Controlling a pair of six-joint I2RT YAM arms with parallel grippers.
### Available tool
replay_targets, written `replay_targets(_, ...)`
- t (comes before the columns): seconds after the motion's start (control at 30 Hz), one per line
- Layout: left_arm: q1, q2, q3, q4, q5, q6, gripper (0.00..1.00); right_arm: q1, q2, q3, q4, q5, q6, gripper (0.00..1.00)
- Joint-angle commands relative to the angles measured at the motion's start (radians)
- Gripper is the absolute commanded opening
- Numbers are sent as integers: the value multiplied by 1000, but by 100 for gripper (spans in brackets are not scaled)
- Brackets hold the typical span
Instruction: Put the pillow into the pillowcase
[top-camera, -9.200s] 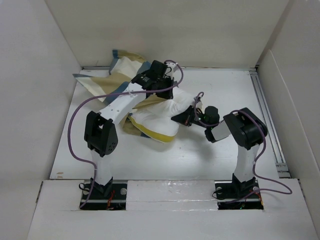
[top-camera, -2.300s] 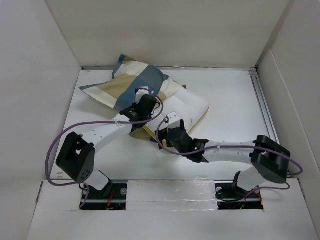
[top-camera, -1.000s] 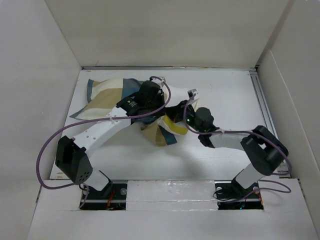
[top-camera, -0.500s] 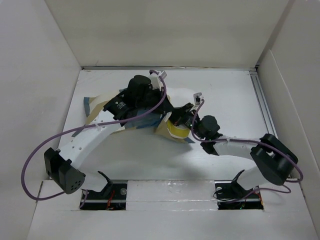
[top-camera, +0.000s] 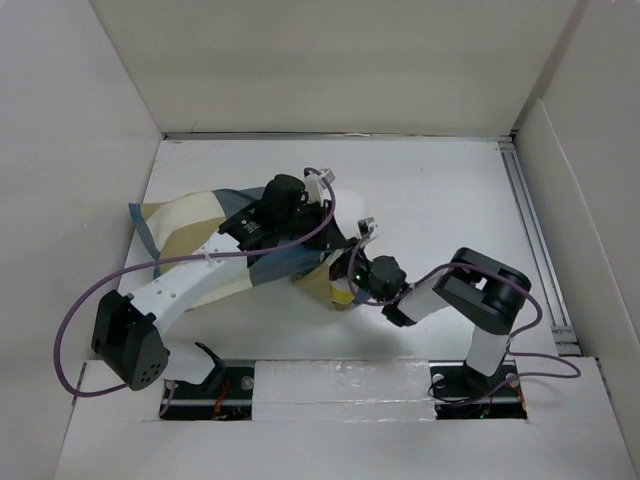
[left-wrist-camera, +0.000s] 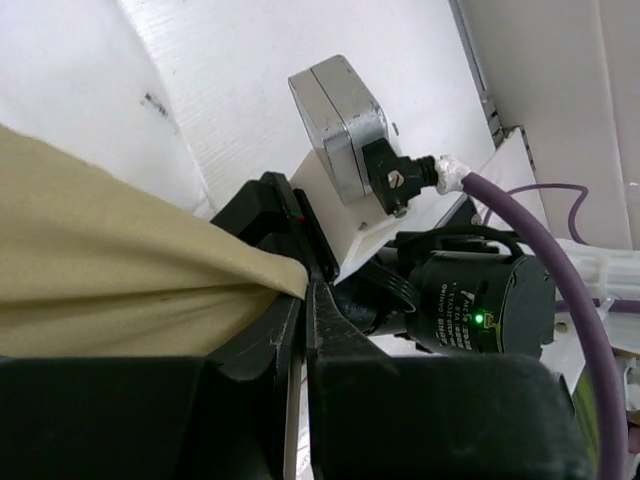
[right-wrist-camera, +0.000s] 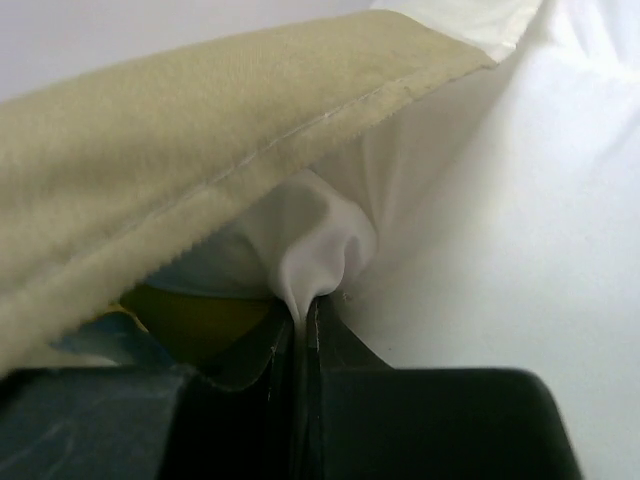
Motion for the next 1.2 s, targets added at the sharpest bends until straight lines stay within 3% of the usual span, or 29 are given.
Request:
replay_targets(0.0, -38, -58, -63, 330, 95, -92, 0, 45, 57, -22, 334, -113, 18, 0)
replay_targets(0.07, -38, -58, -63, 215, -29, -79, 0, 45, 58, -84, 389, -138, 18, 17)
replay_targets(0.1, -29, -58, -48, 169, -98, -78, 0, 45, 58, -121, 444, -124, 18, 43)
replay_targets(0.13, -12, -58, -48, 129, -201, -78, 8, 45, 44, -164, 466, -66, 18, 54)
replay_targets(0.17, -3, -67, -37, 88, -232, -78, 22, 45, 29, -245, 478, -32, 18, 63)
replay_targets(0.2, 6, -98, -37, 78, -255, -78, 47, 54, 7, -278, 465, -8, 8, 68)
replay_targets(0.3, 6, -126, 27, 34, -354, -57, 80, 54, -91, -373, 431, 78, -1, 86)
replay_targets(0.33, 6, -126, 56, 14, -372, -57, 100, 54, -156, -387, 371, 97, -11, 94)
replay_targets(0.4, 6, -101, 175, -76, -432, -46, 100, 54, -241, -396, 261, 167, -21, 100)
replay_targets(0.47, 6, -46, 263, -145, -513, -34, 100, 65, -396, -396, 17, 242, -41, 100)
replay_targets(0.5, 6, 0, 341, -214, -551, -25, 100, 92, -451, -367, -192, 349, -41, 100)
replay_targets(0.53, 6, 0, 375, -248, -605, -16, 100, 92, -505, -347, -194, 411, -41, 100)
replay_targets(0.57, 6, 53, 401, -277, -665, -16, 100, 103, -604, -323, -438, 475, 3, 100)
replay_targets(0.63, 17, 118, 453, -357, -772, -16, 100, 103, -672, -271, -572, 621, 3, 100)
replay_targets(0.7, 41, 207, 454, -399, -832, -29, 100, 83, -744, -220, -715, 649, -32, 100)
replay_targets(0.77, 41, 247, 402, -385, -851, -39, 100, -5, -736, -67, -822, 580, -84, 100)
replay_targets(0.8, 57, 279, 385, -367, -834, -39, 100, -47, -673, 4, -964, 539, -125, 100)
replay_targets(0.93, 119, 373, 348, -258, -630, -28, 100, -254, -411, 317, -1157, 191, -300, 100)
replay_targets(0.97, 120, 394, 361, -249, -616, -28, 100, -310, -365, 366, -1178, 71, -323, 100)
replay_targets(1.13, 130, 520, 443, -261, -596, -19, 100, -391, -231, 465, -1174, -156, -377, 100)
replay_targets(1.17, 130, 529, 457, -270, -596, -19, 91, -401, -222, 465, -1174, -191, -388, 100)
